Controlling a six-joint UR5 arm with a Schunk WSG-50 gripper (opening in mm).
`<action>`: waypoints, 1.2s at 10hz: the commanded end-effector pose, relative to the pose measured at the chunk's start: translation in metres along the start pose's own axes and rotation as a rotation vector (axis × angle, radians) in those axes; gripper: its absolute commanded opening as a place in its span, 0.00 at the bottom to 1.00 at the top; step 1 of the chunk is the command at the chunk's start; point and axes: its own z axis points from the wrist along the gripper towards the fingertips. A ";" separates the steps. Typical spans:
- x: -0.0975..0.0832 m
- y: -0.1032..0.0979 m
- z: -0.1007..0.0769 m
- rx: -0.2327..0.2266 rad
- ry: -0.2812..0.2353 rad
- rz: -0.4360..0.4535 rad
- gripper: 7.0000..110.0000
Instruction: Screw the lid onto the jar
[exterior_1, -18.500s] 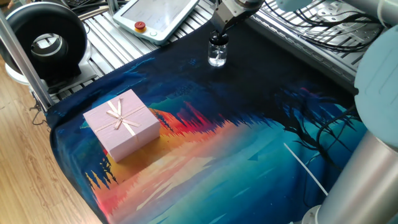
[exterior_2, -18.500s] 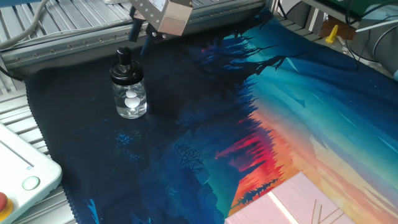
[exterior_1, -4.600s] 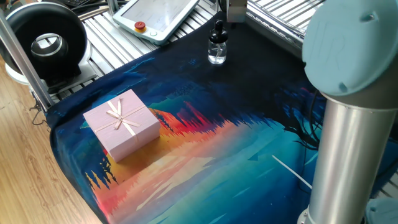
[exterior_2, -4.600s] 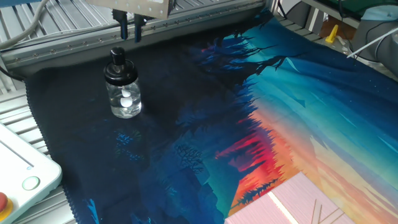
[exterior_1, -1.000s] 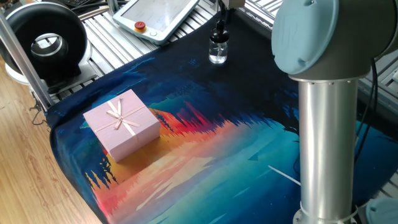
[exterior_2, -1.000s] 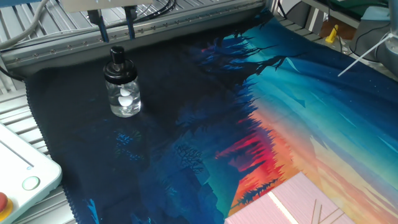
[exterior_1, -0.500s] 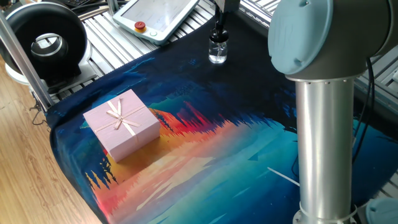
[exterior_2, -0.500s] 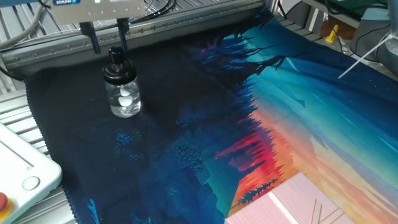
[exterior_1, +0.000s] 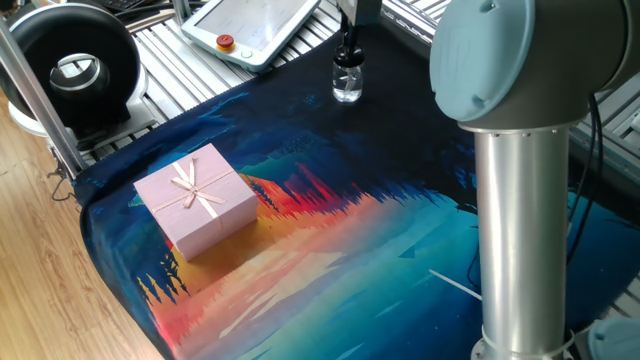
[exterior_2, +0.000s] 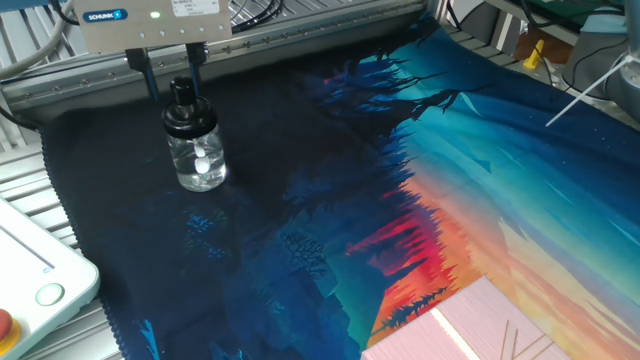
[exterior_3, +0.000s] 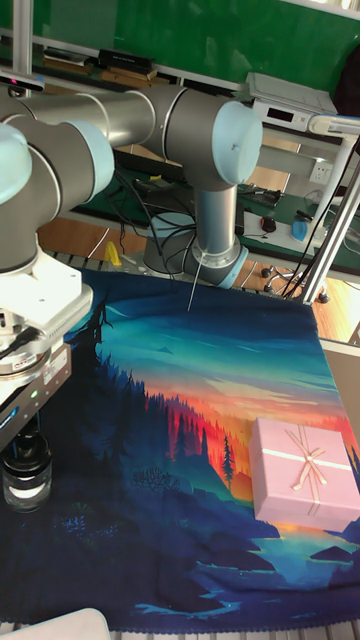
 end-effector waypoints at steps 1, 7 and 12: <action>0.000 0.002 -0.002 0.001 -0.003 0.037 0.36; -0.007 0.014 -0.003 -0.035 -0.029 0.100 0.15; -0.002 0.007 -0.001 -0.017 -0.016 0.150 0.00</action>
